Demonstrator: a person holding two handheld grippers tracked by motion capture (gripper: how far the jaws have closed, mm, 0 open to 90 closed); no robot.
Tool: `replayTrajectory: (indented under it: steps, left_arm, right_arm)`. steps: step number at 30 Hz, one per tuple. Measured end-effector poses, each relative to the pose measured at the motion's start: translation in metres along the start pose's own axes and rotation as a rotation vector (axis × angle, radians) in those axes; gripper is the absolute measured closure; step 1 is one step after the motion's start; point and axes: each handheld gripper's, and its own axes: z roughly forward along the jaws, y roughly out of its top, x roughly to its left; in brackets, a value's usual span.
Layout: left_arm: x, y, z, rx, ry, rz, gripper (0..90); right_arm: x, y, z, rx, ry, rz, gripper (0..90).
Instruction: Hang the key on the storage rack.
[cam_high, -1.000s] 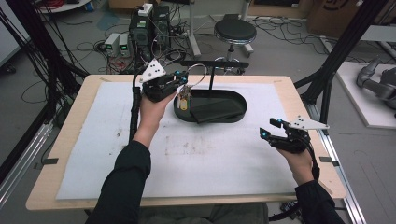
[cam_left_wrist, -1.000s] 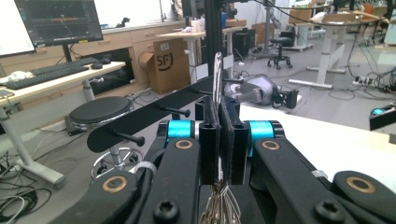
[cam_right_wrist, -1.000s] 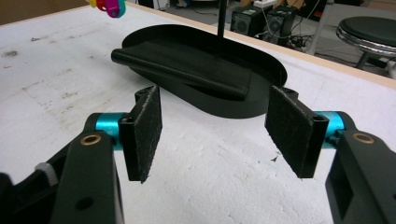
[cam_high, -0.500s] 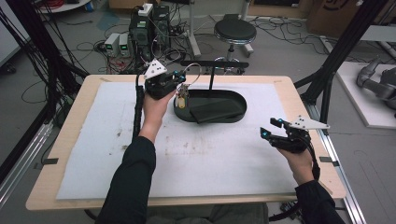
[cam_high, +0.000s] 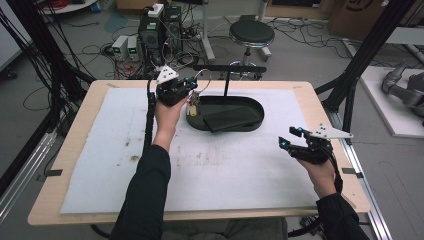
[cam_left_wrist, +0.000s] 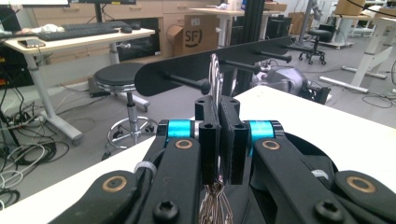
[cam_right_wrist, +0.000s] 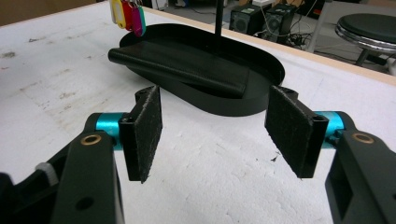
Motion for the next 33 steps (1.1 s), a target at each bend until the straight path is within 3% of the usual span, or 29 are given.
replayTrajectory:
  steps: [14,24,30,33]
  left_arm:
    - [0.008,-0.007,0.005,0.022,0.042,-0.034,86.3]
    - [0.005,-0.011,0.008,0.032,0.081,-0.017,86.0]
    - [0.003,-0.014,0.004,0.010,0.115,-0.029,76.0]
    - [0.001,-0.013,-0.002,0.016,0.140,-0.017,62.9]
  right_arm:
    - [-0.001,-0.001,-0.001,0.001,-0.003,0.003,37.3]
    - [-0.001,-0.002,-0.001,0.004,-0.003,0.002,37.3]
    - [-0.002,-0.003,-0.001,0.010,-0.002,0.008,37.3]
    - [-0.003,-0.003,-0.001,0.007,-0.005,0.010,37.3]
